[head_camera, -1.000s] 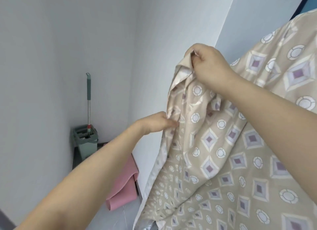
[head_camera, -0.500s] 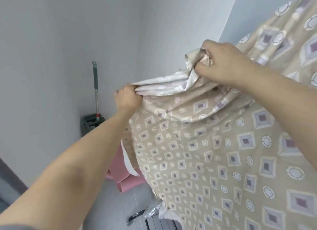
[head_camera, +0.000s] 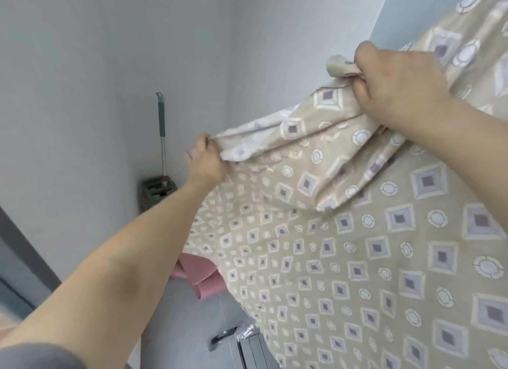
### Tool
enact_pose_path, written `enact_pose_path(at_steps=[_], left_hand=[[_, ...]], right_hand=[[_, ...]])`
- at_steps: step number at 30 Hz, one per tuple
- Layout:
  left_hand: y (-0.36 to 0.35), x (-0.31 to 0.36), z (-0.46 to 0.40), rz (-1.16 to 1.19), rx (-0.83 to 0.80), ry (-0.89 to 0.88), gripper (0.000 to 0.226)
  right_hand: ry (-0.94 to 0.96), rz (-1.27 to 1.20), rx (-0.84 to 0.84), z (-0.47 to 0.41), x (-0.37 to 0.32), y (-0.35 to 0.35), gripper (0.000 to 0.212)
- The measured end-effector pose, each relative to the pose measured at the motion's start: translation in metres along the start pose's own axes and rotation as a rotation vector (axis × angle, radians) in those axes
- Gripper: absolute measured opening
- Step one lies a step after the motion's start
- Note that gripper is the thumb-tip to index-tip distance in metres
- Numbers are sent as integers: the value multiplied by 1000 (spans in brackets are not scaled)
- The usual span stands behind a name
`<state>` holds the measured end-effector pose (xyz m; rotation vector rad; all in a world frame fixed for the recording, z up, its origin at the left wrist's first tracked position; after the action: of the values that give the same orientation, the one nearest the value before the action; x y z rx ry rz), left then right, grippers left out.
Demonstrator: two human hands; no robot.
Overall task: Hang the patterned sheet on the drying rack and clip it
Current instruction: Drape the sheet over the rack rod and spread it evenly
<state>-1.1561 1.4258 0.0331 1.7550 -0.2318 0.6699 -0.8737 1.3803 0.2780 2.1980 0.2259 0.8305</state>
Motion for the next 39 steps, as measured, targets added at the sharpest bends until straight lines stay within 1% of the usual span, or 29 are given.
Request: enact_pose_path(at_steps=[2,4,5,7,9,11,12,13,15,16,17,18,19,21,22,23,24,25,26,27,28,29,30,32,34,35,36,37,39], left_hand=[[-11,-1,6,-32,42,-20,52],[-8,4,5,21,140,-45,38],[-4,7,3,76,152,-45,34],[0,11,-1,191,82,-20,27],[1,12,-2,207,-2,11,21],[1,11,1,227,-20,66,10],[2,11,2,300,-6,91,3],[4,13,4,402,26,101,5],[17,17,2,559,135,98,24],[25,17,-1,583,204,112,34],[32,14,-5,581,254,136,38],[36,8,-12,572,272,172,36],[38,0,-18,570,255,220,32],[35,-17,-23,588,137,320,25],[32,-27,-21,593,109,367,23],[30,-37,-17,611,137,404,22],[31,-45,-13,660,218,412,22],[34,-50,-8,715,318,390,21],[35,-55,-7,711,382,354,19],[38,-56,-5,654,367,330,17],[38,-54,-4,557,265,345,20],[37,-52,-2,444,114,377,25],[34,-49,1,380,-30,400,30],[28,-40,6,300,-195,412,33],[22,-27,10,217,-301,420,26],[16,-21,10,254,-363,436,22],[8,-17,6,392,-412,460,23],[3,-7,4,541,-420,473,24],[4,22,-3,721,-337,424,14]], right_hand=[[-20,14,10,0,2,2,11],[-59,22,30,-1,7,5,10],[-76,20,37,-2,10,5,11],[-89,12,51,-2,15,4,15],[-81,3,56,-2,14,3,21],[-51,-30,58,0,9,2,26],[-22,-56,53,1,5,2,28],[14,-82,45,2,1,3,29],[104,-129,11,5,-8,3,32],[157,-150,-16,6,-14,1,33],[209,-167,-54,7,-20,-2,34],[260,-175,-102,9,-26,-7,34],[307,-167,-158,10,-33,-14,35],[354,-135,-232,11,-42,-26,33],[354,-119,-242,10,-45,-29,31],[348,-97,-241,11,-47,-30,29],[348,-78,-231,11,-48,-29,28],[350,-64,-213,11,-49,-27,27],[346,-57,-202,10,-49,-25,26],[336,-58,-206,9,-49,-24,24],[332,-72,-216,7,-50,-24,22],[337,-90,-239,4,-51,-25,22],[350,-93,-269,3,-51,-27,25],[366,-42,-347,4,-51,-34,42],[359,20,-377,10,-46,-36,56],[348,44,-367,13,-42,-33,59],[328,71,-354,16,-36,-30,62],[294,107,-341,19,-29,-25,65],[206,186,-309,25,-11,-16,68]])
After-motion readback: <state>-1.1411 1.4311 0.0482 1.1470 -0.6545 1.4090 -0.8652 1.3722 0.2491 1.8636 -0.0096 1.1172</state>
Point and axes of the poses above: each hand's wrist, its own z-axis away from the middle knuckle, its own y-axis out of the back of the hand, x = y × z, the point moved 3 cm from there along -z, towards the middle knuckle, and after that the axes turned 13 degrees about -x, right-handed, at the moved point
